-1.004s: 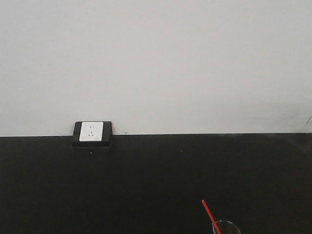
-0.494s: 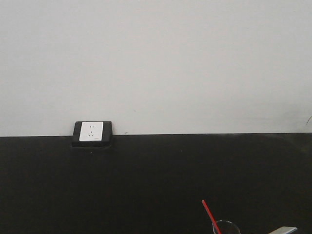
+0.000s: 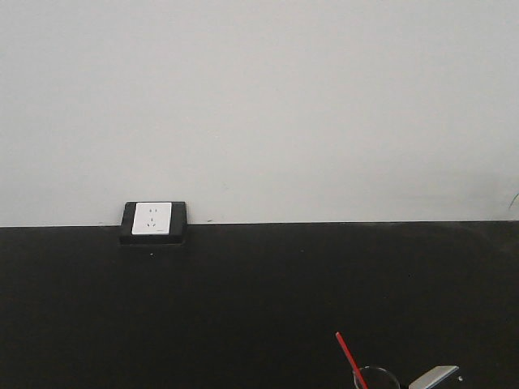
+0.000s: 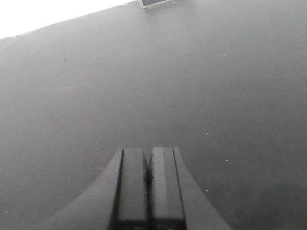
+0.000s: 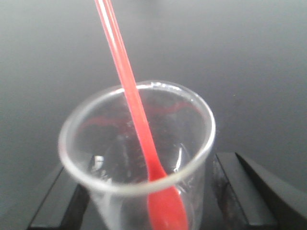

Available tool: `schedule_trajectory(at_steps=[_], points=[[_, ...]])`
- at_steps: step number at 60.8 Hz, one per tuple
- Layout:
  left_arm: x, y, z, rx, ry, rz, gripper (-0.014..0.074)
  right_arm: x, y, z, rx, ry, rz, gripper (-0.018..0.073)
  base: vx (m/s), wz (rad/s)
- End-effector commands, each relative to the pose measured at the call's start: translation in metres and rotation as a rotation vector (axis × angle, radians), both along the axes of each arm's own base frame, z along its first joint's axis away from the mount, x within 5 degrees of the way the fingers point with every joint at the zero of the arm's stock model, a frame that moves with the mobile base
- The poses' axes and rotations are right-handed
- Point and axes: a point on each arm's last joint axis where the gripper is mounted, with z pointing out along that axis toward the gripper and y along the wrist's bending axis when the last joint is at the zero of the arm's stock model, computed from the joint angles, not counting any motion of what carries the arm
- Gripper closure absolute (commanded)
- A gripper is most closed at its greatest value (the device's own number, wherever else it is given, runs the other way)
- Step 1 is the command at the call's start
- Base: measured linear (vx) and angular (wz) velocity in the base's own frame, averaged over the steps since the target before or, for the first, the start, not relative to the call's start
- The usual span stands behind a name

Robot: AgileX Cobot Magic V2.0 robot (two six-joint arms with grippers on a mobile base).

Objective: Grab beaker from right and move to left
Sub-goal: 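Close the right gripper on the beaker and lift it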

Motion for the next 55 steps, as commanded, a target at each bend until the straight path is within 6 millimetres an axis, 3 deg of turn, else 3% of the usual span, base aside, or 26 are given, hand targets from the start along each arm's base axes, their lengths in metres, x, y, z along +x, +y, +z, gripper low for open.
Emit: schedule_trajectory(at_steps=[1, 9, 15, 19, 29, 39, 55], points=[[0.002, -0.001, 0.001, -0.001, -0.064, -0.007, 0.0603, 0.012, 0.004, 0.029, 0.130, -0.218, 0.027, 0.0013, 0.00, 0.00], [0.002, -0.001, 0.001, -0.001, -0.064, -0.007, 0.0603, 0.016, 0.004, 0.029, 0.130, -0.226, 0.029, 0.0047, 0.00, 0.00], [0.002, -0.001, 0.001, -0.001, -0.064, -0.007, 0.0603, 0.016, 0.004, 0.029, 0.131, -0.225, 0.025, 0.0137, 0.00, 0.00], [0.002, -0.001, 0.001, -0.001, -0.064, -0.007, 0.0603, 0.016, 0.004, 0.029, 0.131, -0.224, 0.032, 0.0234, 0.00, 0.00], [0.002, -0.001, 0.001, -0.001, -0.064, -0.007, 0.0603, 0.014, 0.006, 0.035, 0.133, -0.238, 0.061, 0.0577, 0.00, 0.00], [0.002, -0.001, 0.001, -0.001, -0.064, -0.007, 0.0603, 0.014, 0.006, 0.056, 0.213, -0.220, 0.037, 0.0562, 0.00, 0.00], [0.002, -0.001, 0.001, -0.001, -0.064, -0.007, 0.0603, 0.006, -0.002, 0.122, 0.263, -0.254, -0.074, 0.0562, 0.00, 0.00]])
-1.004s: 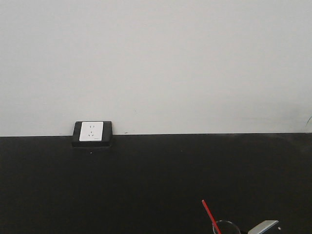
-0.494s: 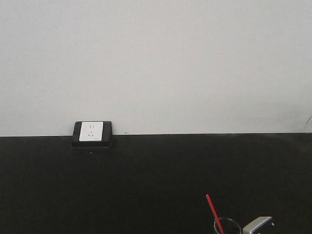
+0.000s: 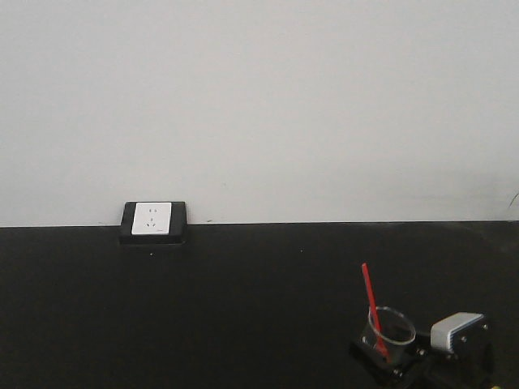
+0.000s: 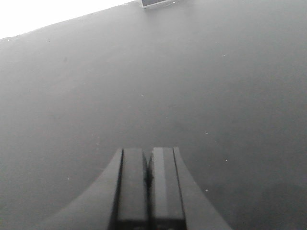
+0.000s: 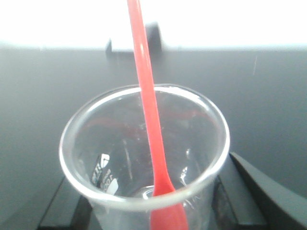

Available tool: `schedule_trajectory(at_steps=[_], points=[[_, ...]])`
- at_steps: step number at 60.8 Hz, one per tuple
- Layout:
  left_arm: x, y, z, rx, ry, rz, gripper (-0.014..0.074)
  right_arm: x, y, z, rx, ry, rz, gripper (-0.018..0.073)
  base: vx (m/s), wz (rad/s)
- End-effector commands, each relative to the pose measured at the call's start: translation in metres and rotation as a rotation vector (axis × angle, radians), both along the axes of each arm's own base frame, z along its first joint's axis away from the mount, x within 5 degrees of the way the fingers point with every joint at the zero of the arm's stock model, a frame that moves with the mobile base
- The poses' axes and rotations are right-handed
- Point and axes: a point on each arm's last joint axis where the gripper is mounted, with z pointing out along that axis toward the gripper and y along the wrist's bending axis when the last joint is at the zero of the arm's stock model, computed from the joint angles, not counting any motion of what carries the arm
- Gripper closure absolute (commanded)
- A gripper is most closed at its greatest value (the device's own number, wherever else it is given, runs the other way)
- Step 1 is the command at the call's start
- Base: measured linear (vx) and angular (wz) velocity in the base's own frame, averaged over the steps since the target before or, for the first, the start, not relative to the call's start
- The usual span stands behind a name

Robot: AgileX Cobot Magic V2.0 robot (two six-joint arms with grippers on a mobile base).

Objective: Grab beaker from right and move to left
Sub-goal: 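Close the right gripper on the beaker and lift it, then hold the beaker in the right gripper while the base drives away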

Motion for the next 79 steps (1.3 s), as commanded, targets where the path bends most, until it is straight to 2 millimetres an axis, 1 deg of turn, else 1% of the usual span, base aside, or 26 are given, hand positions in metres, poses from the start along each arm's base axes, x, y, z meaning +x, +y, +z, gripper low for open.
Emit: schedule_trajectory(at_steps=[1, 4, 8, 14, 18, 22, 27, 31, 40, 45, 52, 65, 79], points=[[0.002, -0.001, 0.001, -0.001, -0.064, -0.007, 0.0603, -0.005, -0.003, 0.052, 0.089, -0.142, -0.045, 0.0562, 0.00, 0.00], [0.002, -0.001, 0.001, -0.001, -0.064, -0.007, 0.0603, -0.010, -0.006, 0.068, 0.099, -0.155, -0.072, 0.0562, 0.00, 0.00], [0.002, -0.001, 0.001, -0.001, -0.064, -0.007, 0.0603, -0.017, -0.009, 0.083, 0.105, -0.137, -0.119, 0.0562, 0.00, 0.00], [0.002, -0.001, 0.001, -0.001, -0.064, -0.007, 0.0603, -0.034, -0.015, 0.111, 0.107, -0.139, -0.181, 0.0562, 0.00, 0.00], [0.002, -0.001, 0.001, -0.001, -0.064, -0.007, 0.0603, -0.045, -0.018, 0.125, 0.101, -0.128, -0.228, 0.0562, 0.00, 0.00], [0.002, -0.001, 0.001, -0.001, -0.064, -0.007, 0.0603, -0.056, -0.022, 0.136, 0.093, -0.116, -0.271, 0.0562, 0.00, 0.00], [0.002, -0.001, 0.001, -0.001, -0.064, -0.007, 0.0603, -0.076, -0.027, 0.151, 0.076, -0.114, -0.330, 0.0562, 0.00, 0.00], [0.002, -0.001, 0.001, -0.001, -0.064, -0.007, 0.0603, -0.090, -0.031, 0.159, 0.056, -0.111, -0.370, 0.0562, 0.00, 0.00], [0.002, -0.001, 0.001, -0.001, -0.064, -0.007, 0.0603, -0.118, -0.032, 0.175, -0.016, -0.169, -0.379, 0.0562, 0.00, 0.00], [0.002, -0.001, 0.001, -0.001, -0.064, -0.007, 0.0603, -0.129, -0.031, 0.180, -0.027, -0.185, -0.366, 0.0562, 0.00, 0.00], [0.002, -0.001, 0.001, -0.001, -0.064, -0.007, 0.0603, -0.138, -0.029, 0.182, -0.029, -0.178, -0.342, 0.0562, 0.00, 0.00], [0.002, -0.001, 0.001, -0.001, -0.064, -0.007, 0.0603, -0.139, -0.028, 0.178, -0.132, -0.176, -0.319, 0.0562, 0.00, 0.00], [0.002, -0.001, 0.001, -0.001, -0.064, -0.007, 0.0603, -0.139, -0.028, 0.177, -0.145, -0.178, -0.317, 0.0562, 0.00, 0.00]])
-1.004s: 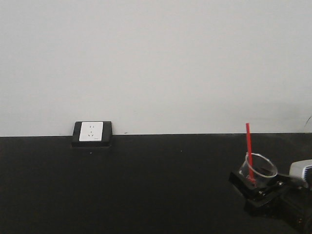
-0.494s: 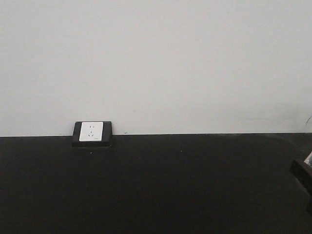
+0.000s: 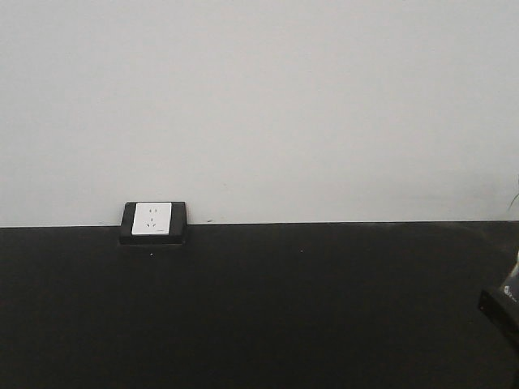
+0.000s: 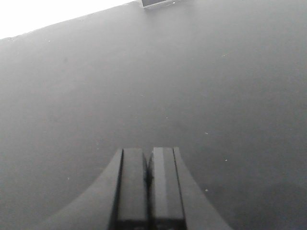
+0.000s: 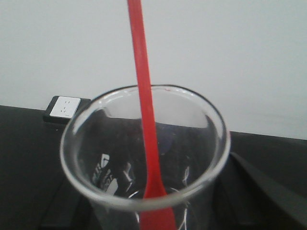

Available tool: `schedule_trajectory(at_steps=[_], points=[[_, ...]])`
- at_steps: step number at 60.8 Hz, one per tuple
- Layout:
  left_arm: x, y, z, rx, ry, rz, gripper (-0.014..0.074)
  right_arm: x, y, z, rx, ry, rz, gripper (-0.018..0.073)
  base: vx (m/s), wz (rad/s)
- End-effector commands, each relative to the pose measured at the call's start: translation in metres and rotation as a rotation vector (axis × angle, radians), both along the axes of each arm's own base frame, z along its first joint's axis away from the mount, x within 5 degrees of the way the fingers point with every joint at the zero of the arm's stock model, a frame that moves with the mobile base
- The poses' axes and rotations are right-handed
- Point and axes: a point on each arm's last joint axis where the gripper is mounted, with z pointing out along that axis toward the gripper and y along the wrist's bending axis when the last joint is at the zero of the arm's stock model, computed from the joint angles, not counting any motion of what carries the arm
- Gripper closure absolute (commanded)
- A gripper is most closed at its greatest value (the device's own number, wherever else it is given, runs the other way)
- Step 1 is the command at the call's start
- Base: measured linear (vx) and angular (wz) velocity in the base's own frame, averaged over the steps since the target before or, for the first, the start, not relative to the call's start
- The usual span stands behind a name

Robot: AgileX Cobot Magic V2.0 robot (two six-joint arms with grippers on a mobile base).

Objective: Grab beaker from right and move to left
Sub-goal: 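Hold the beaker in the right gripper while the base drives away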

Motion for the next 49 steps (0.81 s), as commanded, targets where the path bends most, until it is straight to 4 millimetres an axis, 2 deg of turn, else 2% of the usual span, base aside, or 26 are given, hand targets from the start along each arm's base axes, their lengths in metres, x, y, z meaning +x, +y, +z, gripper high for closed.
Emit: schedule_trajectory(at_steps=[1, 49], points=[[0.0021, -0.0006, 0.0007, -0.001, -0.064, -0.007, 0.0603, -0.0013, 0.0011, 0.0119, 0.018, -0.038, 0.014, 0.0562, 0.00, 0.00], [0.0021, -0.0006, 0.0007, -0.001, -0.064, -0.007, 0.0603, -0.0013, 0.0011, 0.0119, 0.017, -0.038, 0.014, 0.0562, 0.00, -0.01]])
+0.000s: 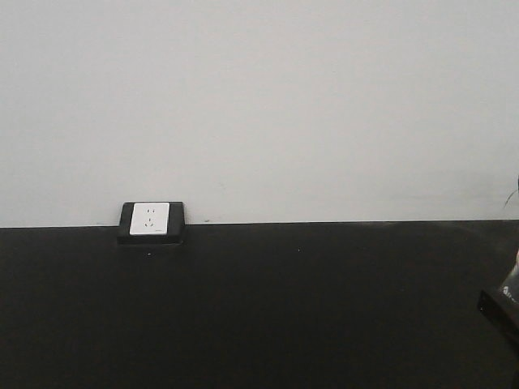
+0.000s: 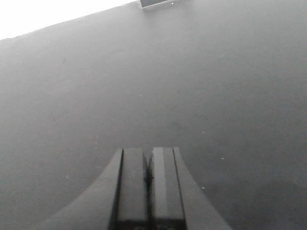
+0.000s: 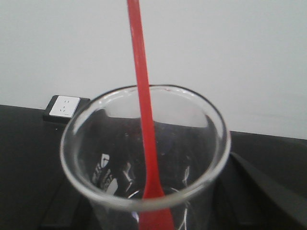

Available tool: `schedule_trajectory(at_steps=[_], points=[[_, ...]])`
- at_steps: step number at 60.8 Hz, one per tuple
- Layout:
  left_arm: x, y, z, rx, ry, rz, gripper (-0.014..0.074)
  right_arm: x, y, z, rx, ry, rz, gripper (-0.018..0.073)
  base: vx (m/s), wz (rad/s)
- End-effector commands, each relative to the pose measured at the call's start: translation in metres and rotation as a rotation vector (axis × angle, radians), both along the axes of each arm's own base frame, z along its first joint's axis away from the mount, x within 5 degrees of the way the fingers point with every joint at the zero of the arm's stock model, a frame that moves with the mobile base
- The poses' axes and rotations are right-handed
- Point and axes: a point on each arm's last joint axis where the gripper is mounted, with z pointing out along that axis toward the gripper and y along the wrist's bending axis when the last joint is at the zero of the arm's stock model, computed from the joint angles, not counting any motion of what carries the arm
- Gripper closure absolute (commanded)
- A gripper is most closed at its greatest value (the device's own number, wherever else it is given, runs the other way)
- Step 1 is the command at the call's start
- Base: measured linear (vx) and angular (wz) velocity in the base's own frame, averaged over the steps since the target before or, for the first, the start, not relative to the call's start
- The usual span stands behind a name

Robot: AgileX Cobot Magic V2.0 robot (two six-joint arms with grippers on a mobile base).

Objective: Grab beaker from right and move to left
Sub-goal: 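Hold the beaker in the right gripper while the base drives away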

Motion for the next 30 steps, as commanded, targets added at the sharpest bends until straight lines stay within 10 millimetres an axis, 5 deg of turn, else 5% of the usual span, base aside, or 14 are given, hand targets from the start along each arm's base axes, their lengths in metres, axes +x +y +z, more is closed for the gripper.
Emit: schedule_trajectory(at_steps=[1, 30], points=[[0.0021, -0.0006, 0.0007, -0.001, -0.064, -0.007, 0.0603, -0.0012, 0.0009, 0.0120, 0.019, -0.038, 0.012, 0.0562, -0.04, -0.06], [0.0021, -0.0006, 0.0007, -0.001, -0.064, -0.007, 0.0603, -0.0012, 0.0009, 0.0120, 0.019, -0.038, 0.012, 0.0562, -0.16, -0.04]])
